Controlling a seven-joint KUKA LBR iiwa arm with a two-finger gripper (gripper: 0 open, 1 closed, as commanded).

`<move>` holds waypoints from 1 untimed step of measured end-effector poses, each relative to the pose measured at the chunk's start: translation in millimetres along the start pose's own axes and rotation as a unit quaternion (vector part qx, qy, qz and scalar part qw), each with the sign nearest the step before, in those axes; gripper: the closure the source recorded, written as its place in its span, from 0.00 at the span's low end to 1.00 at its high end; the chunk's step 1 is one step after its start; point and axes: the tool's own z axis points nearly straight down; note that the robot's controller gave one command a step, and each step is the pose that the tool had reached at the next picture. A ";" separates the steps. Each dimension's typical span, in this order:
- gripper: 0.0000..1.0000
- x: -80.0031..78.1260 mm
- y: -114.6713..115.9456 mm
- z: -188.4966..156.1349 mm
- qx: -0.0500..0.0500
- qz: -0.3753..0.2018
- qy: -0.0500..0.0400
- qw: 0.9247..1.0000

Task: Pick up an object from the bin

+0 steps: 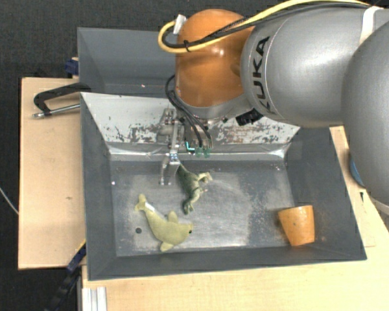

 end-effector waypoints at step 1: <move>0.00 47.8 -11.3 124.8 -0.003 0.081 -0.008 0.997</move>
Offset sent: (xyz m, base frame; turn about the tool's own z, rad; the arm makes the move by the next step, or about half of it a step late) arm -0.0520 -0.0129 -0.1282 0.1593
